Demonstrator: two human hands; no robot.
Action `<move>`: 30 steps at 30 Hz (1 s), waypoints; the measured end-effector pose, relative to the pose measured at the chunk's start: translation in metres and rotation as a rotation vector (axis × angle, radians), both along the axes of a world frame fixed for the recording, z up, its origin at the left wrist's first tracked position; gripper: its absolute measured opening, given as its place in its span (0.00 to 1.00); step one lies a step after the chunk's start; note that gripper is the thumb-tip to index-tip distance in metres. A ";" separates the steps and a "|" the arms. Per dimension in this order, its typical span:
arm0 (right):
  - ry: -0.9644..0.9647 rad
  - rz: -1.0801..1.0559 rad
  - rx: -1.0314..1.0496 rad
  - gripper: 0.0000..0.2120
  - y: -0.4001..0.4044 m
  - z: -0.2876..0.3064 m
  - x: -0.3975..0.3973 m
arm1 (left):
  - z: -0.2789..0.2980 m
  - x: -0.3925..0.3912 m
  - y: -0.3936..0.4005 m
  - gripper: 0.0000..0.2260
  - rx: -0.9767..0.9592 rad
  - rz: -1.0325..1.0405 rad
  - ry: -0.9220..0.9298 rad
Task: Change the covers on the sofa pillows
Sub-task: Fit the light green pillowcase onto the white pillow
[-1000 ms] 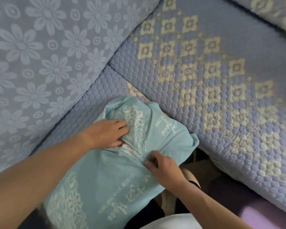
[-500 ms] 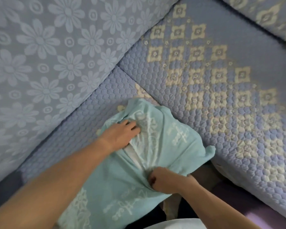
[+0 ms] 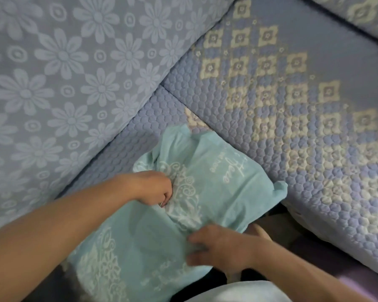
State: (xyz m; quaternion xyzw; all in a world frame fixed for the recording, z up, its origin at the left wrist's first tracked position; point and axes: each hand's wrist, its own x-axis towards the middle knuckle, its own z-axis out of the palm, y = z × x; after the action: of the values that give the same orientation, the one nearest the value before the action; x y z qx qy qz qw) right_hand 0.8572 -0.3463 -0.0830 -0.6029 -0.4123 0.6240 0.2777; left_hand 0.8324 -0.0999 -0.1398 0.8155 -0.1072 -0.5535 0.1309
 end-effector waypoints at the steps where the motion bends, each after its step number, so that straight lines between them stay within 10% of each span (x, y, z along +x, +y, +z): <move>1: 0.011 -0.011 0.063 0.13 0.004 0.007 -0.002 | 0.000 0.008 -0.004 0.11 0.022 -0.057 0.099; 4: 0.142 -0.315 0.002 0.16 -0.013 -0.003 0.026 | -0.011 -0.011 -0.013 0.13 0.094 -0.355 0.360; 9: -0.096 -0.638 -0.300 0.23 -0.052 -0.071 0.026 | -0.005 -0.030 -0.012 0.25 0.104 0.088 0.392; 11: -0.300 -0.538 -0.279 0.25 -0.047 -0.086 0.020 | -0.002 -0.026 0.011 0.37 0.113 0.291 0.286; 18: -0.352 -0.036 -0.335 0.12 -0.054 -0.094 0.076 | 0.011 -0.015 0.112 0.25 0.163 0.346 -0.131; 23: -0.444 -0.629 -0.153 0.08 -0.009 -0.124 0.072 | -0.032 -0.043 0.091 0.06 0.502 0.792 -0.758; 30: -0.409 -0.608 -0.734 0.17 -0.004 -0.171 0.044 | -0.061 -0.108 0.018 0.26 0.547 1.508 -0.218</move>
State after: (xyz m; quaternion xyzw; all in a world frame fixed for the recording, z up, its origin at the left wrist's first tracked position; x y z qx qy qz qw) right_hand 0.9010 -0.3502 -0.2543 -0.8628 -0.0182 0.4880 0.1306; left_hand 0.7246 -0.0815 -0.2010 0.7210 0.5986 -0.2401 0.2534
